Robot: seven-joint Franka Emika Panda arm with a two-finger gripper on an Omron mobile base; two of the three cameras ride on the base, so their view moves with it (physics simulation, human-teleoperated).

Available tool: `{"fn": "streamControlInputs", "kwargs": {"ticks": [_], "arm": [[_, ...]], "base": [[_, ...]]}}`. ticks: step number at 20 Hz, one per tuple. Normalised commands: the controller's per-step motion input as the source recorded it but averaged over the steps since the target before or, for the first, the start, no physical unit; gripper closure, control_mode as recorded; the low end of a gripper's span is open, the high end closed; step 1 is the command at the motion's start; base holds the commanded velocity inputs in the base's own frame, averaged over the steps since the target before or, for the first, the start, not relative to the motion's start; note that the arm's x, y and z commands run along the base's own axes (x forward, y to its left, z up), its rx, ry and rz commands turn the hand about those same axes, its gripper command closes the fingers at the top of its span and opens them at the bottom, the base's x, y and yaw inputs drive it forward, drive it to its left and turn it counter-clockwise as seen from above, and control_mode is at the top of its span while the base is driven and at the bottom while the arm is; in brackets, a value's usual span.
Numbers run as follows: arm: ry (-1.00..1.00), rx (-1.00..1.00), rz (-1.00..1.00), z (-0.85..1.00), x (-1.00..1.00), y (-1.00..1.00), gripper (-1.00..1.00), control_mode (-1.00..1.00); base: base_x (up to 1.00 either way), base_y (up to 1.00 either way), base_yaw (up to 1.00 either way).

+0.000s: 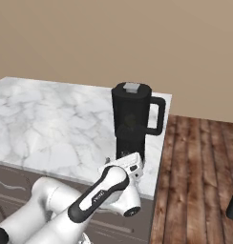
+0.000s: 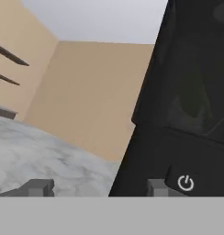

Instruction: Grab the garlic and lemon wedge from the fridge, place them in the blender, close the lid, and turn on the blender to create a marinade.

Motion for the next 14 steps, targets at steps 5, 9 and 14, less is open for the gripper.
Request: {"fn": "streamControlInputs", "kwargs": {"ticks": [5, 9, 14], "arm": [[-0.2, 0.0, 0.12, 0.77, -0.9, 0.0, -1.0, -1.0], [-0.13, 0.0, 0.1, 0.48, -0.62, 0.0, -1.0, -1.0], [-0.07, 0.0, 0.03, -0.16, -0.93, -0.06, -1.0, -1.0]], "base": [[0.0, 0.0, 0.0], [0.0, 0.0, 0.0], [0.0, 0.0, 0.0]]}}
